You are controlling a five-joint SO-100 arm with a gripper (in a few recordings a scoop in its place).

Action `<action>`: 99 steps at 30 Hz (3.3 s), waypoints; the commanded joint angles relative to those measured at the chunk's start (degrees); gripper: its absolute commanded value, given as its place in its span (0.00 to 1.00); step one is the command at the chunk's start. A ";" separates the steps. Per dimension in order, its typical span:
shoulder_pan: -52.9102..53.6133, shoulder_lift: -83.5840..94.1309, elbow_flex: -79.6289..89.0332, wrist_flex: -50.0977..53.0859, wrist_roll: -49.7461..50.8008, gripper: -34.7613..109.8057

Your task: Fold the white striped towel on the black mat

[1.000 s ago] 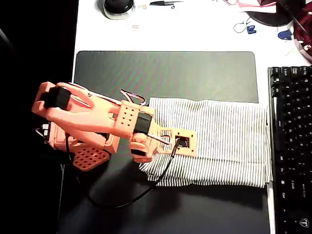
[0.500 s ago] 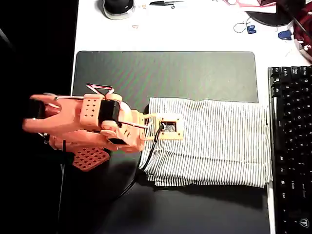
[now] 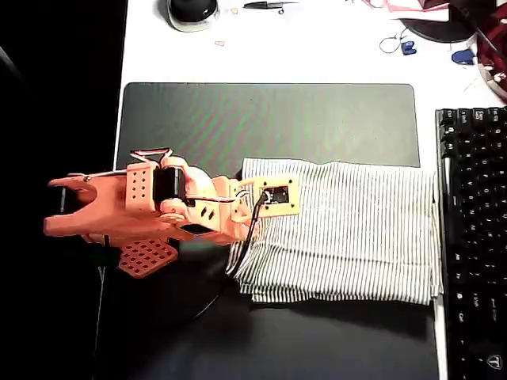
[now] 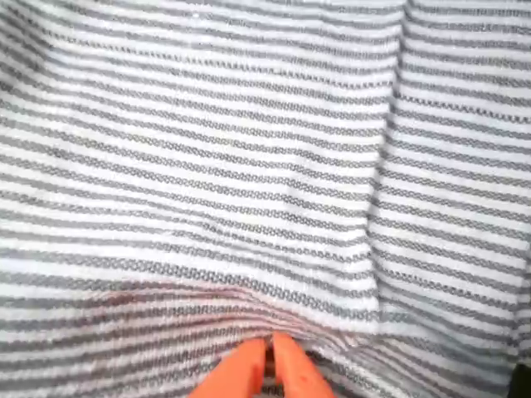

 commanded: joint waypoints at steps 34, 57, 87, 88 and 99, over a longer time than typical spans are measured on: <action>0.62 1.14 3.69 3.96 5.19 0.24; 0.44 1.14 3.69 3.96 4.22 0.24; 0.53 1.14 3.69 3.96 5.01 0.24; 0.53 1.14 3.69 3.96 5.01 0.24; 0.62 1.14 3.69 3.96 5.01 0.24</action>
